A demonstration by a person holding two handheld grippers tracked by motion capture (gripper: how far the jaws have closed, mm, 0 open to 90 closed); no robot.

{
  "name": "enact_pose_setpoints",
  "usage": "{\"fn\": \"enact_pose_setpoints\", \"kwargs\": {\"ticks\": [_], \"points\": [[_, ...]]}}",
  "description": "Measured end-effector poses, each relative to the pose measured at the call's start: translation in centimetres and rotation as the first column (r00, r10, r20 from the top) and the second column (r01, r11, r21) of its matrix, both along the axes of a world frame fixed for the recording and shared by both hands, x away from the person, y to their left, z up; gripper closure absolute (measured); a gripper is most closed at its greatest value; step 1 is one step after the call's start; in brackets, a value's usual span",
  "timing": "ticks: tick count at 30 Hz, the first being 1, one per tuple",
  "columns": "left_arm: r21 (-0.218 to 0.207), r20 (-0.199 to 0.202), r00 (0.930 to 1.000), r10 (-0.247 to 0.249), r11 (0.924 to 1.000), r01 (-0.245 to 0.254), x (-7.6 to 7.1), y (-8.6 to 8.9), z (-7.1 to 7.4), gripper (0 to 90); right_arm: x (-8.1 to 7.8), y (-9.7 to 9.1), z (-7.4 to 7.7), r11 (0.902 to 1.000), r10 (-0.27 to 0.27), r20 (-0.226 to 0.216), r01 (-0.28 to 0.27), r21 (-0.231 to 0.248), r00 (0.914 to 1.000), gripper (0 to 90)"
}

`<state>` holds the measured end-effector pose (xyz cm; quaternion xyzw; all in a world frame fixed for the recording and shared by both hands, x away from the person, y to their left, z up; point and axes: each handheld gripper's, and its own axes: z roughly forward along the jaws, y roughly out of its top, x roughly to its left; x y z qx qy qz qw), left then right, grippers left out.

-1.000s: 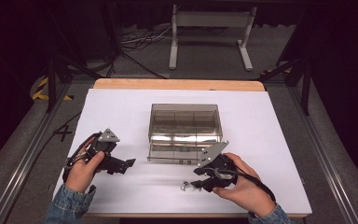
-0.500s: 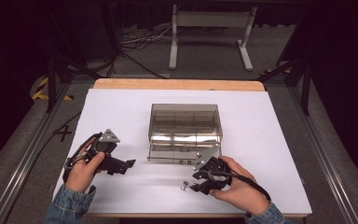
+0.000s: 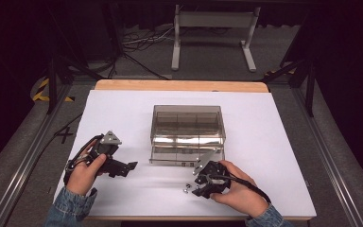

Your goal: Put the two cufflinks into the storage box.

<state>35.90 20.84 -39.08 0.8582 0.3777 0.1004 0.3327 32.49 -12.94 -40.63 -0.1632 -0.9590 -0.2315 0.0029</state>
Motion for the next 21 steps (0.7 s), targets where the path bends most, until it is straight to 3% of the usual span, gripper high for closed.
{"fn": "enact_pose_setpoints", "kwargs": {"ticks": [21], "points": [[-0.005, 0.004, 1.0, 0.001, 1.0, -0.001, -0.1, 0.1, 0.1, 0.4, 0.0, 0.5, -1.1, 0.9948, 0.027, 0.036, -0.023, -0.099, 0.999, 73.1]]}}
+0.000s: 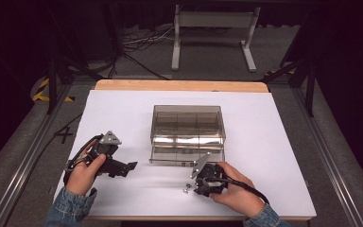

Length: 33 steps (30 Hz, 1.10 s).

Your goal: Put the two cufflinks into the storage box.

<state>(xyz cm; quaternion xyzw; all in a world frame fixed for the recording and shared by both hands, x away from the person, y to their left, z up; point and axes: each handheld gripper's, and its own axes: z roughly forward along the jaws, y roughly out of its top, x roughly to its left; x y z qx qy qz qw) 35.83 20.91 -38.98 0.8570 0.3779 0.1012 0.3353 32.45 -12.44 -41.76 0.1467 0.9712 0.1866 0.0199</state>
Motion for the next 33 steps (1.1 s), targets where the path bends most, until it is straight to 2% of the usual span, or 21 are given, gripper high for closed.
{"fn": "enact_pose_setpoints", "kwargs": {"ticks": [17, 24, 33], "points": [[-0.001, 0.0, 1.0, 0.001, 1.0, -0.001, 0.0, 0.0, 0.0, 0.4, 0.0, -0.1, 0.5, 0.9999, 0.012, 0.004, -0.012, 0.002, 0.9999, 73.5], [0.0, -0.001, 1.0, -0.001, 1.0, 0.001, 0.0, 0.0, 0.1, 0.4, -0.2, -0.2, 1.3, 0.9998, 0.01, 0.003, -0.01, 0.016, 0.9999, 73.5], [0.0, 0.002, 1.0, -0.003, 1.0, 0.003, 0.0, 0.1, 0.2, 0.4, -0.3, -0.3, 2.4, 0.9977, 0.035, 0.026, -0.036, 0.057, 0.9991, 73.5]]}}
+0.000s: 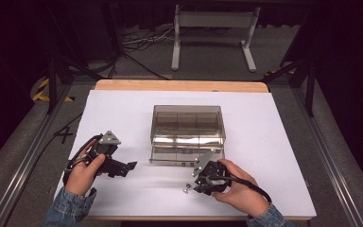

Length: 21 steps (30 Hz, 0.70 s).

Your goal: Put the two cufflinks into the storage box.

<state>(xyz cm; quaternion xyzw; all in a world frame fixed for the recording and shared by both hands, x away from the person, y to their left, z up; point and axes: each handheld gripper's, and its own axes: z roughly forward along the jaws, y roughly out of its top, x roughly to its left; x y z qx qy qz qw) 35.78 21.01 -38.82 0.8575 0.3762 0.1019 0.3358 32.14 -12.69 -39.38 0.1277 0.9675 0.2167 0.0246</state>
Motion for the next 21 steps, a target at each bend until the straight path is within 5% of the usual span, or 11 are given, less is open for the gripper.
{"fn": "enact_pose_setpoints", "kwargs": {"ticks": [21], "points": [[-0.006, -0.001, 1.0, 0.005, 1.0, -0.005, -0.1, 0.1, 0.1, 0.4, 0.0, -0.3, 3.7, 0.9993, 0.011, 0.019, -0.012, 0.036, 0.9998, 73.5]]}}
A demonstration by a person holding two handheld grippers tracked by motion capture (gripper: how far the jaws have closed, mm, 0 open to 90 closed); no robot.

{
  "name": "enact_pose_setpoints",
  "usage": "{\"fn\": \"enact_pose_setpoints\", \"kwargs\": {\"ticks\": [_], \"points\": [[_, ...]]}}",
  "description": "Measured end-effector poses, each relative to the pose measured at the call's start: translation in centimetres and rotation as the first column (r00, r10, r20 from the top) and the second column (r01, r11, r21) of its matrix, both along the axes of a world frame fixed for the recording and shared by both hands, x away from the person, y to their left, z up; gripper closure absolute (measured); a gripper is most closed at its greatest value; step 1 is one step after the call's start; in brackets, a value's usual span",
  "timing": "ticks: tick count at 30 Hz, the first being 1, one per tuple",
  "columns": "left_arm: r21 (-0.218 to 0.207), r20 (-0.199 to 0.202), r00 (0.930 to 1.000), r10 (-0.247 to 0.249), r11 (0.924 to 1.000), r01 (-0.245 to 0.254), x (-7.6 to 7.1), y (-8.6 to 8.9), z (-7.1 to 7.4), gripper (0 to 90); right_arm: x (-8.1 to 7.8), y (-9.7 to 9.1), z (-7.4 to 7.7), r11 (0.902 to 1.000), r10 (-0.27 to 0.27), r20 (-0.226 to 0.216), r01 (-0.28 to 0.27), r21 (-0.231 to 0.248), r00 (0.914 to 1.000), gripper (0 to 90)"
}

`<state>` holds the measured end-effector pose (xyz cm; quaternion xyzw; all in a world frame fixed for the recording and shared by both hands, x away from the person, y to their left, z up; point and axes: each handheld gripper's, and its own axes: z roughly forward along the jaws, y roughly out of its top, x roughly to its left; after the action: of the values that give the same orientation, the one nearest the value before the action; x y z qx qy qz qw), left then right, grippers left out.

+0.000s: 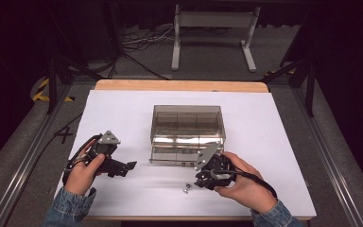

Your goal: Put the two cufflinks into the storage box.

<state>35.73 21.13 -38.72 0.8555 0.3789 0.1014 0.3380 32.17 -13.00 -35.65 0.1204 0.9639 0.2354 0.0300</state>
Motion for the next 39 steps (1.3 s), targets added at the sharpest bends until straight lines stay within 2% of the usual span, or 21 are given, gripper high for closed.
{"fn": "enact_pose_setpoints", "kwargs": {"ticks": [4, 20, 35, 37, 39], "points": [[0.003, 0.005, 1.0, -0.004, 1.0, 0.004, 0.0, 0.1, 0.1, 0.4, 0.1, 0.0, 1.0, 0.9999, 0.005, -0.002, -0.005, 0.013, 1.0, 73.5], [0.001, 0.002, 1.0, -0.004, 1.0, 0.004, 0.0, 0.1, 0.1, 0.4, 0.8, 0.0, 3.1, 0.9995, 0.009, -0.009, -0.009, 0.03, 0.9999, 73.5], [0.003, 0.003, 1.0, -0.004, 1.0, 0.004, 0.0, 0.3, 0.1, 0.4, 1.9, 0.5, 4.4, 0.9984, 0.034, -0.011, -0.034, 0.045, 0.9994, 73.5], [0.006, -0.014, 0.9998, -0.012, 0.9999, 0.012, -0.1, 0.3, 0.1, 0.3, 2.0, 0.6, 4.5, 0.9984, 0.035, -0.007, -0.035, 0.045, 0.9994, 73.5], [0.009, 0.002, 1.0, -0.004, 1.0, 0.004, -0.2, 0.3, 0.0, 0.3, 2.1, 0.8, 4.8, 0.9981, 0.036, -0.005, -0.036, 0.049, 0.9993, 73.5]]}}
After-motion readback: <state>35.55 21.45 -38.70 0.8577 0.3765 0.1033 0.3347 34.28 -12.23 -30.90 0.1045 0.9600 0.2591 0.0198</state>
